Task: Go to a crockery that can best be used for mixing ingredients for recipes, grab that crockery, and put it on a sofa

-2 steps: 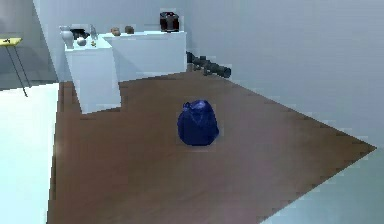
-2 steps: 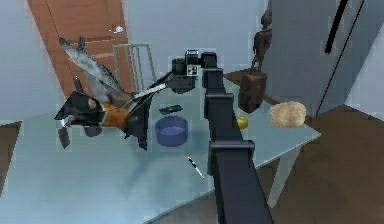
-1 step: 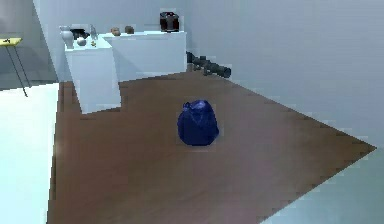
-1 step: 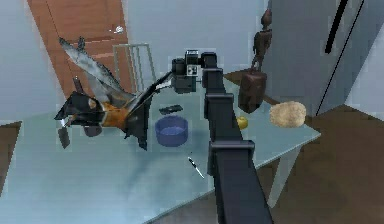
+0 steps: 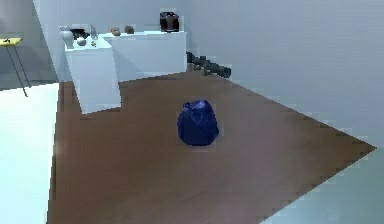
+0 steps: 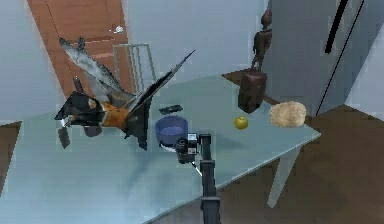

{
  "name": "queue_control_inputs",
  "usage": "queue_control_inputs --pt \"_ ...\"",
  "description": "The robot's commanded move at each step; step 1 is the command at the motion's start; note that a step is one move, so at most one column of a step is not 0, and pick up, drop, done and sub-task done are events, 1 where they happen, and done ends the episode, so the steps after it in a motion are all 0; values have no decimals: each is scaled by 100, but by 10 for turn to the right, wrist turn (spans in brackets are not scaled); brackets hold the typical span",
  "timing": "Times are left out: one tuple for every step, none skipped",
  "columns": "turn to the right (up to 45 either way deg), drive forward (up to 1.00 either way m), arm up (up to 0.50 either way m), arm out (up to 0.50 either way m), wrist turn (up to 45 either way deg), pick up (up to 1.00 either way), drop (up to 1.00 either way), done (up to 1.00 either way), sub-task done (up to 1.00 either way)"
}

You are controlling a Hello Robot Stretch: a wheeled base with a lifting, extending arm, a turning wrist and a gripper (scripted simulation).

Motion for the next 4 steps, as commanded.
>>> queue_control_inputs --pt "0 0 0 0 0 100 0 0 0" --pt "0 0 10 0 0 0 0 0 0" --pt "0 0 24 0 0 0 0 0 0" --pt "0 0 0 0 -450 0 0 0 0"
